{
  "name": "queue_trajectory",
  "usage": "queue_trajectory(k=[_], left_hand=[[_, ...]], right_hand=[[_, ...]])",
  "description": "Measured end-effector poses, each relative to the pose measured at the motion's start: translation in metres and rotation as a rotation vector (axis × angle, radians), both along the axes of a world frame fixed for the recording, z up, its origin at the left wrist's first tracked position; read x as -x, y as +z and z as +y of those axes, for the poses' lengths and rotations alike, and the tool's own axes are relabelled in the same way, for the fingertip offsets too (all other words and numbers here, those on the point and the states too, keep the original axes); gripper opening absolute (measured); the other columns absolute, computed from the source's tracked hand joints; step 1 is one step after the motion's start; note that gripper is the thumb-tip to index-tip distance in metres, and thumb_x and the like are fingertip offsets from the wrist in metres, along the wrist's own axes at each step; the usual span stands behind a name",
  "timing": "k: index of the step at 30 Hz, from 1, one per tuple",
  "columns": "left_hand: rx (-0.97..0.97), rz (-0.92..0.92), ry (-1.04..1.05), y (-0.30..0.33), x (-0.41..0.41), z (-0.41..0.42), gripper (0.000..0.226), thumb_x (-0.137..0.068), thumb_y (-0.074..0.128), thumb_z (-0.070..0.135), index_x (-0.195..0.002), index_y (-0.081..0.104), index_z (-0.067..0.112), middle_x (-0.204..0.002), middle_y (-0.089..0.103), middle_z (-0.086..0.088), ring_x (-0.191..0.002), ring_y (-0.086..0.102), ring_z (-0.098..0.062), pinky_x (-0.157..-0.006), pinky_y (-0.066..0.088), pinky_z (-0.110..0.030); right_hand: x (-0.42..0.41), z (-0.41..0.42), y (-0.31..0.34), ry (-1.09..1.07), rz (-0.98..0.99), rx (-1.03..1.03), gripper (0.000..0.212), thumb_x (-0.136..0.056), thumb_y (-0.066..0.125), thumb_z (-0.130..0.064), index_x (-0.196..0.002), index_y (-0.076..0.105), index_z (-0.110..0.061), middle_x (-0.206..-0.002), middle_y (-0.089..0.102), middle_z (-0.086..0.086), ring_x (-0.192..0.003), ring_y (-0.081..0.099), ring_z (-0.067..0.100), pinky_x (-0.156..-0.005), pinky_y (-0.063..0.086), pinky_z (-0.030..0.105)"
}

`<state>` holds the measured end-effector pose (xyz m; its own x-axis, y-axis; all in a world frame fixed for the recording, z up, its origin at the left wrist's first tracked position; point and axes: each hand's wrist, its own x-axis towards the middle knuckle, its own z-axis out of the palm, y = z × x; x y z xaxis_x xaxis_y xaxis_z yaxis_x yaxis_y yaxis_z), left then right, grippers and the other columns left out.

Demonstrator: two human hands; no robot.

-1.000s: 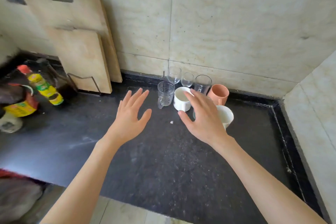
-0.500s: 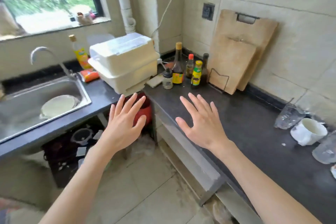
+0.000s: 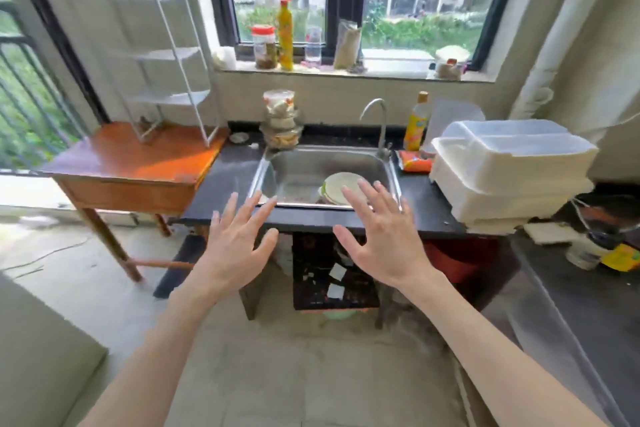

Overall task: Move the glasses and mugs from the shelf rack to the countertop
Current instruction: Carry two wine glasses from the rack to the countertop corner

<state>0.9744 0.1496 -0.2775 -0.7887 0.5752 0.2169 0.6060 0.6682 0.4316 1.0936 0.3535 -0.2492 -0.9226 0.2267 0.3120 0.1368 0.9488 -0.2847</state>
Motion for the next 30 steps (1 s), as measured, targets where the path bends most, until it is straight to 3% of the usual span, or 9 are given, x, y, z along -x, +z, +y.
queue_trajectory(k=[8, 13, 19, 25, 30], left_hand=[[0.029, 0.016, 0.220, 0.021, 0.136, -0.074, 0.060, -0.082, 0.020, 0.051, -0.142, 0.015, 0.045, -0.157, 0.007, 0.010, -0.144, -0.008, -0.018, -0.112, -0.008, -0.047], [0.010, 0.075, 0.288, 0.049, 0.216, -0.120, 0.055, -0.089, 0.028, 0.044, -0.143, 0.016, 0.042, -0.158, 0.010, 0.005, -0.144, -0.006, -0.021, -0.114, -0.005, -0.045], [-0.025, 0.055, 0.342, 0.048, 0.301, -0.177, 0.059, -0.085, 0.022, 0.053, -0.143, 0.013, 0.044, -0.157, 0.006, 0.009, -0.144, -0.009, -0.016, -0.113, -0.008, -0.040], [-0.034, 0.021, 0.311, 0.028, 0.407, -0.244, 0.052, -0.093, 0.030, 0.045, -0.143, 0.013, 0.043, -0.157, 0.006, 0.010, -0.144, -0.008, -0.013, -0.113, -0.005, -0.038], [-0.059, 0.026, 0.250, 0.056, 0.498, -0.287, 0.053, -0.095, 0.032, 0.040, -0.144, 0.014, 0.040, -0.157, 0.007, 0.009, -0.144, -0.008, -0.012, -0.115, -0.003, -0.042]], right_hand=[[0.177, -0.054, 0.017, 0.216, 0.034, 0.004, 0.063, -0.088, 0.038, -0.054, -0.145, 0.018, -0.035, -0.157, 0.017, -0.002, -0.146, 0.006, 0.019, -0.116, 0.004, 0.052], [0.280, -0.095, 0.037, 0.291, 0.083, -0.012, 0.063, -0.087, 0.034, -0.058, -0.144, 0.018, -0.036, -0.157, 0.019, -0.002, -0.146, 0.007, 0.020, -0.116, 0.001, 0.050], [0.385, -0.156, 0.039, 0.368, 0.048, -0.055, 0.065, -0.087, 0.033, -0.060, -0.145, 0.015, -0.036, -0.158, 0.015, -0.002, -0.146, 0.003, 0.019, -0.116, -0.001, 0.049], [0.486, -0.220, 0.029, 0.330, 0.047, -0.049, 0.065, -0.087, 0.035, -0.059, -0.145, 0.015, -0.035, -0.157, 0.016, -0.001, -0.146, 0.004, 0.020, -0.117, 0.000, 0.049], [0.563, -0.264, 0.041, 0.255, 0.030, -0.046, 0.065, -0.088, 0.034, -0.059, -0.145, 0.014, -0.034, -0.158, 0.014, 0.000, -0.146, 0.004, 0.019, -0.118, 0.002, 0.049]])
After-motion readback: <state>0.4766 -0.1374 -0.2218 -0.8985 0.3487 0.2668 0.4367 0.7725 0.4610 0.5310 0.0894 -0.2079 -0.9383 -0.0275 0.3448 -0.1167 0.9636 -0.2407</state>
